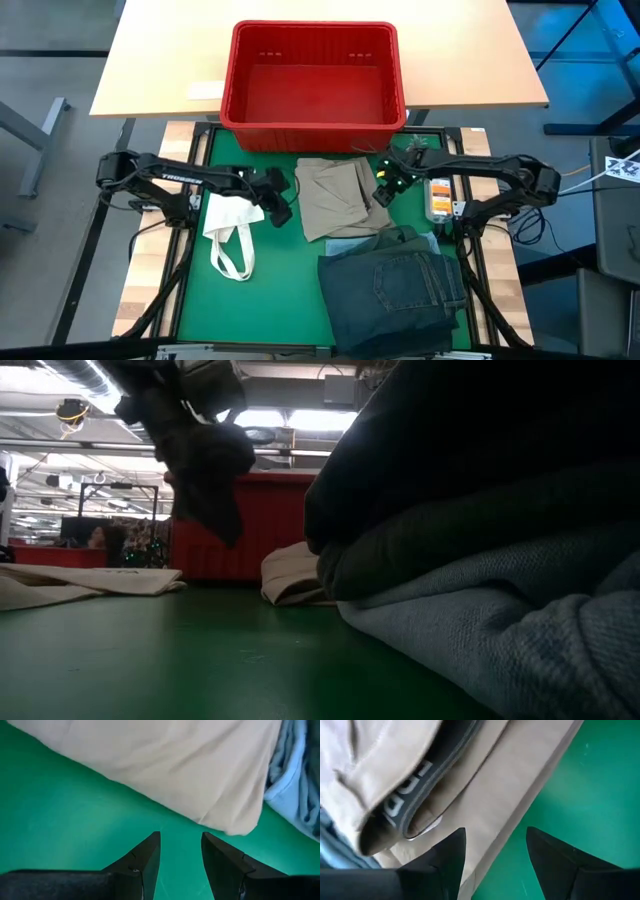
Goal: Fold Laundry from Bin
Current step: Stack the brown shorts on top of the dark blue jeans
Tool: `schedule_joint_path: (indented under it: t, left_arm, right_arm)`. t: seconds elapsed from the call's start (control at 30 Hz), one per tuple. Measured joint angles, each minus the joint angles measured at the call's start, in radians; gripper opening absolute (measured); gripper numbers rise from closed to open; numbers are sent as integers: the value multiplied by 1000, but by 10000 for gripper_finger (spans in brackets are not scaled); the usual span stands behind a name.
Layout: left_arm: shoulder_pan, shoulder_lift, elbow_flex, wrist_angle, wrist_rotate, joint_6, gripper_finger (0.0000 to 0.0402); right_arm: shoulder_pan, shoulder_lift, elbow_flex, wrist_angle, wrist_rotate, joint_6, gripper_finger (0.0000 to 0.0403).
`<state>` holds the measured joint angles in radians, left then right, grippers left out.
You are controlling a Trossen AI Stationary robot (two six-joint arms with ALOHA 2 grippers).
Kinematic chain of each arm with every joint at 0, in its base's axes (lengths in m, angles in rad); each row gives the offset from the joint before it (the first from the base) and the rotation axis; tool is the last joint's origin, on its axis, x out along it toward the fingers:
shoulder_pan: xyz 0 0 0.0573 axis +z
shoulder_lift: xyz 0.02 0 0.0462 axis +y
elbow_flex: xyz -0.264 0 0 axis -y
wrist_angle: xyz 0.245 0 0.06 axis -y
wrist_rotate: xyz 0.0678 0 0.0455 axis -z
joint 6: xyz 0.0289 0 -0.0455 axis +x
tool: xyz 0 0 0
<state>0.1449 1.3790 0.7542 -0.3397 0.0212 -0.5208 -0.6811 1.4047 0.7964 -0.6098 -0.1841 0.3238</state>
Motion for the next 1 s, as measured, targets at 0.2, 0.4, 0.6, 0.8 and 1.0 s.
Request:
schedule_joint_path:
  t: [0.2, 0.4, 0.6, 0.8, 1.0]
  left_arm:
    - [-30, 1, -10, 46, -27, -10, 137]
    - [-42, 1, -10, 74, -38, -10, 137]
    - [-42, 1, -10, 76, -39, -11, 137]
    - [-41, 1, -10, 90, -66, -11, 137]
    - [-42, 1, -10, 99, -66, -9, 137]
  right_arm:
    - [0, 73, 0, 66, 29, 46, 209]
    - [0, 145, 0, 128, 35, 49, 209]
    - [1, 231, 6, 177, 19, 71, 209]
    - [0, 265, 6, 224, -15, 71, 209]
    - [0, 267, 3, 250, -55, 72, 209]
